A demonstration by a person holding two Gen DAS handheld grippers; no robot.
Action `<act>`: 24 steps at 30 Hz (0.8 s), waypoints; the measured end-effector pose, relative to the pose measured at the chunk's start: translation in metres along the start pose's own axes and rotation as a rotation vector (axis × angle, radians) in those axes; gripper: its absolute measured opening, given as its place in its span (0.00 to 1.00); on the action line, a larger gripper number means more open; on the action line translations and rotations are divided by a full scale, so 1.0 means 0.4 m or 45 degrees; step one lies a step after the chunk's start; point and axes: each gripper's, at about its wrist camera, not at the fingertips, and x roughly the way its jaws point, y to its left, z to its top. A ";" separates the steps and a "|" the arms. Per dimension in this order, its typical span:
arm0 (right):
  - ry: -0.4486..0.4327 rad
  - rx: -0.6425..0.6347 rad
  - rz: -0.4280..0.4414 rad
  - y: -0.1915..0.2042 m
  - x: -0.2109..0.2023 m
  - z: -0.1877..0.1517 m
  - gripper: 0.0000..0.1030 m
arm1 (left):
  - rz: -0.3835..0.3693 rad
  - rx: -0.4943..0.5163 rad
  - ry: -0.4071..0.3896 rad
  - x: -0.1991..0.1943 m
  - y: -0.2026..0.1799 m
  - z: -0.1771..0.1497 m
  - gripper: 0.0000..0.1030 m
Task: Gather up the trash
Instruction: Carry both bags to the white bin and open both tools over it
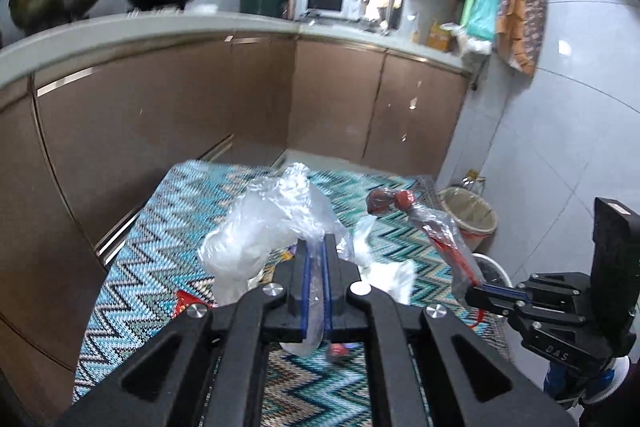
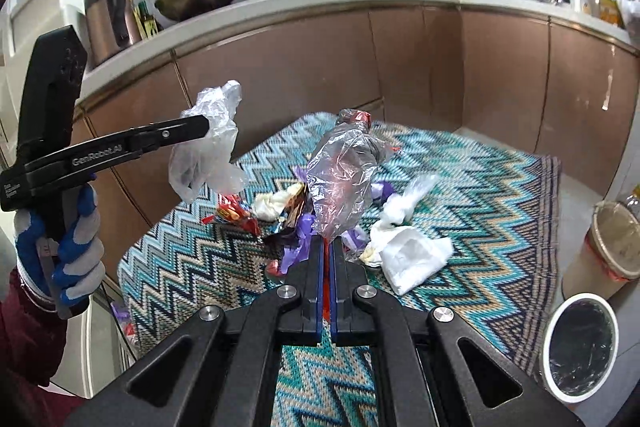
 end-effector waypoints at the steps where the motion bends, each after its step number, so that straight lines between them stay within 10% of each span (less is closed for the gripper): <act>1: -0.011 0.003 -0.008 0.000 -0.016 -0.003 0.02 | -0.012 0.023 -0.008 -0.021 -0.026 0.007 0.04; 12: -0.142 0.188 -0.243 -0.154 -0.273 -0.108 0.02 | -0.235 0.283 -0.039 -0.061 -0.346 0.072 0.04; 24: -0.087 0.518 -0.524 -0.478 -0.383 -0.246 0.02 | -0.540 0.561 0.117 0.151 -0.806 0.112 0.04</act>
